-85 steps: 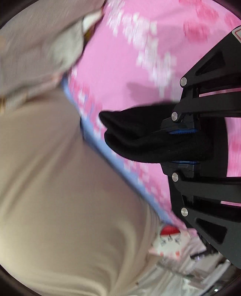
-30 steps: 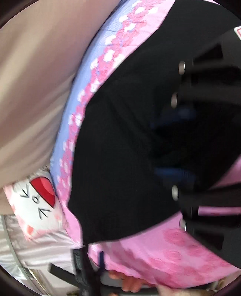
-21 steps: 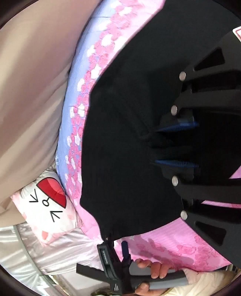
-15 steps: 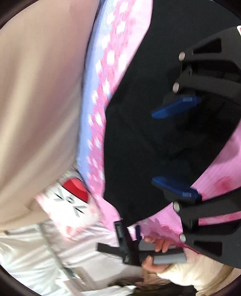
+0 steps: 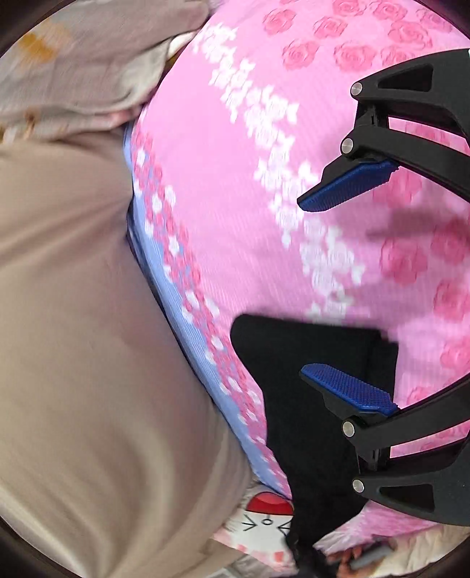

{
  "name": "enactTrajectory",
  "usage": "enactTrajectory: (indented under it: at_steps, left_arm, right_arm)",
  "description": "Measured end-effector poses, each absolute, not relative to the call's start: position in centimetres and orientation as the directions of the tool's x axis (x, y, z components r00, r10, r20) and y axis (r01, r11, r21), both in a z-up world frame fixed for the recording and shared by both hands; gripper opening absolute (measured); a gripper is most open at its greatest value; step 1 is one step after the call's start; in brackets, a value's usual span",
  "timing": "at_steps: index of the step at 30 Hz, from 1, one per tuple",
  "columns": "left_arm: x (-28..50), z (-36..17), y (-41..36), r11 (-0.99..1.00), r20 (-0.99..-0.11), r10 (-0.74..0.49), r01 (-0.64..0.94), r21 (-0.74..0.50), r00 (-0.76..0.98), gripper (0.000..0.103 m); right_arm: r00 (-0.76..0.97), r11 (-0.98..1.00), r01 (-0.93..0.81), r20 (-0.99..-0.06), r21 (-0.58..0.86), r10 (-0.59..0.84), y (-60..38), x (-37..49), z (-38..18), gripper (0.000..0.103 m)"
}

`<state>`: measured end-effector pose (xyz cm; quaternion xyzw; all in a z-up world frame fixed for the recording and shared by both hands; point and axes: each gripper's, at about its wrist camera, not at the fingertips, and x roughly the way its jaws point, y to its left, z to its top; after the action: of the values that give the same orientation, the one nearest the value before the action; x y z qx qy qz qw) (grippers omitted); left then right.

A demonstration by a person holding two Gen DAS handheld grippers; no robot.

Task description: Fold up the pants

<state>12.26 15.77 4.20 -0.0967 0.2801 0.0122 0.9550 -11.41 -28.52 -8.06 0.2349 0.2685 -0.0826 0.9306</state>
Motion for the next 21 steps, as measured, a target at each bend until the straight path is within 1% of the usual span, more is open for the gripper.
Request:
enactTrajectory:
  at_steps: [3, 5, 6, 8, 9, 11, 12, 13, 14, 15, 17, 18, 19, 21]
  left_arm:
    - [10.2, 6.9, 7.3, 0.984, -0.487, -0.171, 0.125, -0.126, 0.856, 0.015]
    - [9.5, 6.5, 1.8, 0.964, -0.508, -0.262, 0.25, -0.094, 0.82, 0.015]
    - [9.4, 5.9, 0.1, 0.954, -0.522, -0.288, 0.287, -0.086, 0.803, 0.015]
    - [9.4, 2.8, -5.5, 0.92, -0.599, -0.341, 0.388, -0.055, 0.725, 0.015]
    - [9.6, 0.9, -7.4, 0.908, -0.639, -0.347, 0.416, -0.046, 0.686, 0.015]
    - [9.9, -2.8, -10.2, 0.895, -0.716, -0.326, 0.446, -0.023, 0.617, 0.018]
    - [10.0, -5.2, -11.6, 0.892, -0.766, -0.282, 0.452, 0.012, 0.578, 0.02]
    - [9.8, -6.3, -12.0, 0.89, -0.792, -0.262, 0.455, 0.023, 0.552, 0.023]
    - [9.2, -6.9, -12.0, 0.887, -0.795, -0.264, 0.461, 0.022, 0.546, 0.028]
    - [8.1, -6.4, -11.5, 0.875, -0.775, -0.305, 0.484, 0.001, 0.553, 0.042]
    - [6.1, -4.9, -10.1, 0.836, -0.747, -0.412, 0.542, -0.082, 0.522, 0.084]
    - [5.0, -3.8, -8.8, 0.825, -0.728, -0.447, 0.553, -0.111, 0.52, 0.094]
    - [4.1, -2.9, -7.4, 0.825, -0.701, -0.465, 0.552, -0.122, 0.541, 0.098]
    - [2.7, -1.5, -5.5, 0.835, -0.663, -0.461, 0.542, -0.098, 0.59, 0.098]
  right_arm:
    - [0.851, 0.877, 0.257, -0.525, 0.407, -0.006, -28.8, -11.8, -8.4, 0.084]
    - [0.852, 0.878, 0.245, -0.524, 0.41, 0.006, -28.9, -11.6, -8.6, 0.084]
    - [0.852, 0.877, 0.239, -0.523, 0.417, 0.017, -29.0, -11.6, -8.8, 0.084]
    - [0.851, 0.872, 0.227, -0.523, 0.433, 0.039, -29.2, -11.7, -9.3, 0.084]
    - [0.852, 0.87, 0.224, -0.522, 0.439, 0.044, -29.3, -12.0, -9.5, 0.084]
    - [0.85, 0.869, 0.217, -0.523, 0.444, 0.055, -29.4, -12.3, -9.7, 0.084]
    - [0.849, 0.869, 0.219, -0.526, 0.444, 0.055, -29.5, -12.5, -9.8, 0.084]
    - [0.847, 0.87, 0.218, -0.528, 0.443, 0.057, -29.6, -12.6, -9.7, 0.084]
    - [0.847, 0.872, 0.216, -0.529, 0.439, 0.057, -29.6, -12.7, -9.6, 0.084]
    - [0.847, 0.877, 0.212, -0.528, 0.431, 0.055, -29.6, -12.7, -9.4, 0.084]
    - [0.854, 0.882, 0.188, -0.515, 0.432, 0.07, -29.2, -12.5, -8.6, 0.085]
    - [0.858, 0.881, 0.167, -0.506, 0.443, 0.091, -29.1, -12.3, -8.3, 0.085]
    - [0.862, 0.877, 0.128, -0.489, 0.462, 0.132, -28.6, -11.7, -7.9, 0.085]
    - [0.859, 0.866, 0.046, -0.462, 0.498, 0.22, -27.3, -10.1, -7.1, 0.085]
